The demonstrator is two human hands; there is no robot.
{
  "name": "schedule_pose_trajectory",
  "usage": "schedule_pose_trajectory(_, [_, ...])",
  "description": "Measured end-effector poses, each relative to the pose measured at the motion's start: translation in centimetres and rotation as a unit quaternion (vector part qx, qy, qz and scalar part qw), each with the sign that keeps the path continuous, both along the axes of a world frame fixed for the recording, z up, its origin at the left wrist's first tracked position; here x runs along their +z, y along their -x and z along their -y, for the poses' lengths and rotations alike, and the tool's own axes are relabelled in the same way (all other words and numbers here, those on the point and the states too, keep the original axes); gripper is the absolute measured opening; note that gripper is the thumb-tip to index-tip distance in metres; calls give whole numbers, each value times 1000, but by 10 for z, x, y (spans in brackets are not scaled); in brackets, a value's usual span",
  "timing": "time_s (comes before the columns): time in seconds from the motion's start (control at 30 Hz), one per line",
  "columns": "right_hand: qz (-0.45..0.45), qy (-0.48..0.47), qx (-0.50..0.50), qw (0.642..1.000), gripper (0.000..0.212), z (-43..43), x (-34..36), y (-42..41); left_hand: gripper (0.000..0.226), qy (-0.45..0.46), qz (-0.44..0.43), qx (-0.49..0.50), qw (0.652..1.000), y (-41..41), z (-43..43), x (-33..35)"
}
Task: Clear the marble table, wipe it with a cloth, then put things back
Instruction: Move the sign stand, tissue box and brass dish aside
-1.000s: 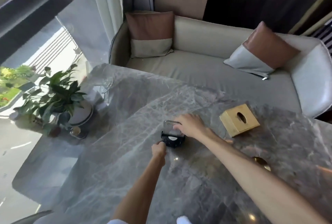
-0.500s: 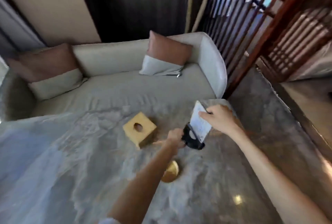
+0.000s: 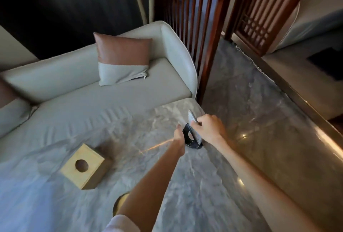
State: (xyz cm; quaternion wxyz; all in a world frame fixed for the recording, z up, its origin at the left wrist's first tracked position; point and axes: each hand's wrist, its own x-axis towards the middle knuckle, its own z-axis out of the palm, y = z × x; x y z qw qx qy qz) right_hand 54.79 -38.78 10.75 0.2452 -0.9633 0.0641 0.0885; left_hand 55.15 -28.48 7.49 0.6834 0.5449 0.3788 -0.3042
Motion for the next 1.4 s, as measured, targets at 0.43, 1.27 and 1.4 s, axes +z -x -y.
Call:
schedule_pose_trajectory(0.43, [-20,-20,-16,999,51,7,-15,3,59,-13,-16,-41,999,4,1,-13])
schedule_pose_trajectory(1.27, [1,-109,84,991,54,-207,36,1,50,-304,184,-57,933,18,-343,49])
schedule_pose_trajectory(1.4, [-86,-159,86,980,60,-274,-5,13,37,-363,175,-59,913,48,-404,32])
